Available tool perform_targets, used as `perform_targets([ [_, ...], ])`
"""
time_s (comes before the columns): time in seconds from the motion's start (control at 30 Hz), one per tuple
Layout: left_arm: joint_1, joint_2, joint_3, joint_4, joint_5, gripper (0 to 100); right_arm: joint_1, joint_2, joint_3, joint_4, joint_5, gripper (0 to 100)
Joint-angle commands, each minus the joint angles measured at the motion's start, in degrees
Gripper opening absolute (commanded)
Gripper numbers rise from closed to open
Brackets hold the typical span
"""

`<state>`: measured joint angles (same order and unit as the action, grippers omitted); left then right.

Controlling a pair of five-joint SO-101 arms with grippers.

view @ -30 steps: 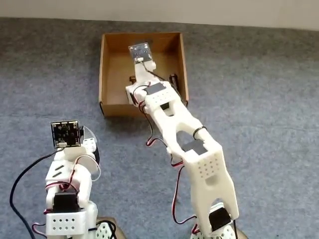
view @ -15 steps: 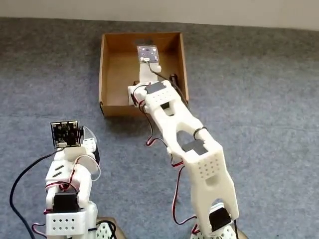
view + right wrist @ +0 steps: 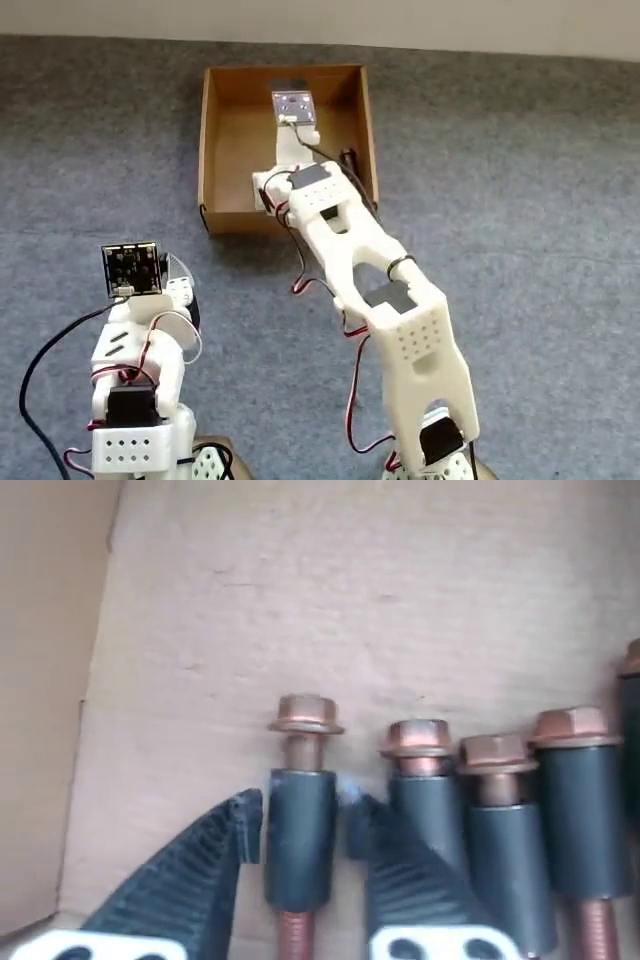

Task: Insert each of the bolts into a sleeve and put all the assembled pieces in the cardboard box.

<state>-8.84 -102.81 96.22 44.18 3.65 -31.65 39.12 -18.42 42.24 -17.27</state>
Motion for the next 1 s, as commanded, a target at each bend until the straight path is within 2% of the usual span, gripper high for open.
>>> perform_targets([
  [0.0,-0.57,0.13,1.01,0.00,-0.35,1,1.10,-0.66,-2.77,0.48,-0.62,15.8],
  [0.17,-0.57,0.13,1.01,0.00,-0.35,1,2.86,-3.21,-4.97,0.75,-0.53,13.1],
  [0.4,-0.57,0.13,1.01,0.00,-0.35,1,6.55,-14.90,-5.32,8.22,-0.53,4.7],
  [0.77,-0.57,0.13,1.01,0.00,-0.35,1,10.51,-35.56,-5.05,20.26,-0.44,4.5],
  [0.97,-0.57,0.13,1.01,0.00,-0.35,1,10.24,-44.35,-4.97,31.08,-0.44,4.3],
])
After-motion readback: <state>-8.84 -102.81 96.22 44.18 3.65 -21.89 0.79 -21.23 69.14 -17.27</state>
